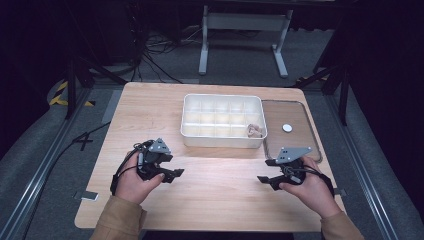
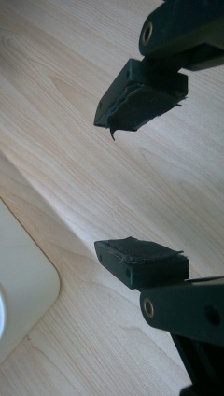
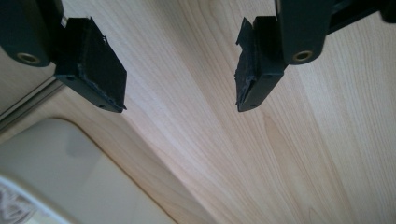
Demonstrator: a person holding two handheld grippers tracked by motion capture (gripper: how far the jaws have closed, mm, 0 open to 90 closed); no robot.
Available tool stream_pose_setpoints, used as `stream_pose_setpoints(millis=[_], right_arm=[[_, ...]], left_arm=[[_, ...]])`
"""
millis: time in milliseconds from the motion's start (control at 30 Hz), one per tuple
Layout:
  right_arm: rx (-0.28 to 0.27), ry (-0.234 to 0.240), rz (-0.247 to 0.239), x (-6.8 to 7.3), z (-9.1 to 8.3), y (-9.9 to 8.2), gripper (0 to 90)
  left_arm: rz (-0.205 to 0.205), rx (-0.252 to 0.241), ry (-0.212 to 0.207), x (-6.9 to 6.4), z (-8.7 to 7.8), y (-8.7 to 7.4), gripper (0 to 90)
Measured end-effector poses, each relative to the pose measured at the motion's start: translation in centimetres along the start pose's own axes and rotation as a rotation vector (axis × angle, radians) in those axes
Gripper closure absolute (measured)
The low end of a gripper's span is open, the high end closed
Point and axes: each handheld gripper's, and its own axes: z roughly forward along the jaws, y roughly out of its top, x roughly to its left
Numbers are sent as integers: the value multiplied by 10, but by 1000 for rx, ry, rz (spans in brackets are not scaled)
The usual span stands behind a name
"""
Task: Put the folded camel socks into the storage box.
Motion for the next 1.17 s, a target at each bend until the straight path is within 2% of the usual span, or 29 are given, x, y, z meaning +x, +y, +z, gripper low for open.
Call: stream_pose_setpoints(millis=[200, 233, 267, 367, 533, 667, 767, 867, 1067, 1167], right_arm=[[-19, 29, -24, 6, 16, -13, 343], [-35, 23, -18, 8, 18, -15, 343], [-69, 24, 1, 9, 21, -18, 343], [-91, 21, 34, 12, 26, -23, 342], [-112, -7, 28, 17, 37, -34, 335], [-104, -15, 31, 21, 42, -38, 335], [-78, -36, 13, 25, 46, -40, 329], [-78, -54, 15, 28, 47, -39, 324], [-78, -54, 43, 31, 48, -39, 322], [-83, -56, 48, 31, 48, -39, 324]], left_arm=[[-3, 24, 7, 4, 8, -5, 331], [-15, 33, 8, 4, 10, -6, 331], [-10, 35, 9, 4, 11, -6, 331], [1, 42, 25, 4, 14, -7, 331], [-4, 49, 14, 5, 19, -11, 319], [-18, 67, 15, 6, 24, -14, 312], [-14, 78, 15, 7, 26, -15, 307], [-14, 84, 14, 6, 29, -16, 305], [-2, 99, 24, 7, 33, -18, 305], [-17, 92, 29, 8, 35, -21, 292]])
